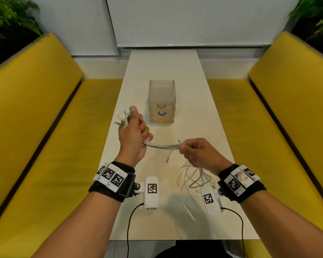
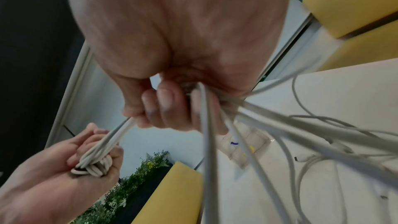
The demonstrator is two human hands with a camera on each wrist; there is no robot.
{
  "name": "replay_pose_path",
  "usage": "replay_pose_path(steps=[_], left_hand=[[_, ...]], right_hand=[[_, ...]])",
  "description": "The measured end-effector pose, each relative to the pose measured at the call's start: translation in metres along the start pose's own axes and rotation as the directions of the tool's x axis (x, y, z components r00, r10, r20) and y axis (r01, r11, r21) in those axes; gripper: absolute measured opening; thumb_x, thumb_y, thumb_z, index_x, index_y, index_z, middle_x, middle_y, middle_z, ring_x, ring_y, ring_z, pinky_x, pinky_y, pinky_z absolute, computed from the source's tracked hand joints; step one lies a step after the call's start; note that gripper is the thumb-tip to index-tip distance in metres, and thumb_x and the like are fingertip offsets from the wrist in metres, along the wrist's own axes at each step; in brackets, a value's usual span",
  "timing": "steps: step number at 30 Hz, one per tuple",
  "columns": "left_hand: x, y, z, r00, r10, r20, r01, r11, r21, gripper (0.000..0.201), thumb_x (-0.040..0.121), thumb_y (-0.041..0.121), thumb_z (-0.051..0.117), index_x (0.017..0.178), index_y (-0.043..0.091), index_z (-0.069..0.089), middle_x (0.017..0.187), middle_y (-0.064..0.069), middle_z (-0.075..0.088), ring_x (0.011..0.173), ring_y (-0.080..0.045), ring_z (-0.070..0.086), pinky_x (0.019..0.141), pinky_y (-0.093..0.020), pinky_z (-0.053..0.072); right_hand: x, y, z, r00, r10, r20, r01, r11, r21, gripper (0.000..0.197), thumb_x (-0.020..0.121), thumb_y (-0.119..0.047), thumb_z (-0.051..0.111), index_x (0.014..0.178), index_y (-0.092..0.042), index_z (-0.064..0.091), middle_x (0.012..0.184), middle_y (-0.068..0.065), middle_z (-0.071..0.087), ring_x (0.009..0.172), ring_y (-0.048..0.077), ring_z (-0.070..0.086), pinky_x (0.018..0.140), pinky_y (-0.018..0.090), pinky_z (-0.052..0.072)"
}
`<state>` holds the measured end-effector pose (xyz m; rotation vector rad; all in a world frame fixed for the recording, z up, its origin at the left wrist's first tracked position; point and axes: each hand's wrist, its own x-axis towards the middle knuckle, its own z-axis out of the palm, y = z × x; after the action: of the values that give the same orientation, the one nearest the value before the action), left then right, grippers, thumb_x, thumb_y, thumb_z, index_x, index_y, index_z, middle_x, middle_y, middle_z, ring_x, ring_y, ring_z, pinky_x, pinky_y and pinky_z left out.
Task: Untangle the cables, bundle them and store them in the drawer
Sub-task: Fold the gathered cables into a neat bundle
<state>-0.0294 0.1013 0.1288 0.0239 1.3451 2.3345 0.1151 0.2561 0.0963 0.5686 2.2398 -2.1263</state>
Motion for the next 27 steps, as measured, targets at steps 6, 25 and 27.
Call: replay_pose_path(steps=[6,25,27], left_hand=[[-0.001,-0.008,-0.001,1.0,-0.01,-0.003,0.01,0.987,0.162,0.042,0.096,0.053,0.059,0.071,0.019,0.053,0.051,0.004,0.029,0.043,-0.011,0.023,0.044,-0.025,0.031],[-0.021,-0.037,0.009,0.962,-0.022,0.273,-0.114,0.873,0.473,0.084,0.078,0.081,0.06,0.101,0.001,0.067,0.081,-0.01,0.056,0.074,-0.023,0.049,0.069,-0.039,0.042],[-0.022,-0.036,0.009,0.954,-0.015,0.299,-0.119,0.898,0.424,0.066,0.084,0.073,0.062,0.105,0.011,0.072,0.086,-0.016,0.069,0.078,-0.027,0.063,0.073,-0.041,0.052]], right_hand=[[0.004,-0.007,0.004,0.979,-0.1,-0.178,0.071,0.984,-0.162,0.029,0.099,-0.023,0.063,0.075,-0.006,0.067,0.05,-0.01,0.045,0.045,0.002,0.037,0.047,0.017,0.033],[0.02,-0.063,0.036,0.942,-0.274,-0.195,0.208,0.93,-0.304,0.039,0.099,-0.006,0.055,0.059,-0.003,0.054,0.042,-0.014,0.049,0.041,0.001,0.044,0.049,0.015,0.037],[0.018,-0.066,0.037,0.956,-0.223,-0.19,0.185,0.962,-0.2,0.035,0.099,0.001,0.05,0.064,0.001,0.054,0.043,-0.011,0.044,0.034,0.0,0.038,0.041,0.01,0.03]])
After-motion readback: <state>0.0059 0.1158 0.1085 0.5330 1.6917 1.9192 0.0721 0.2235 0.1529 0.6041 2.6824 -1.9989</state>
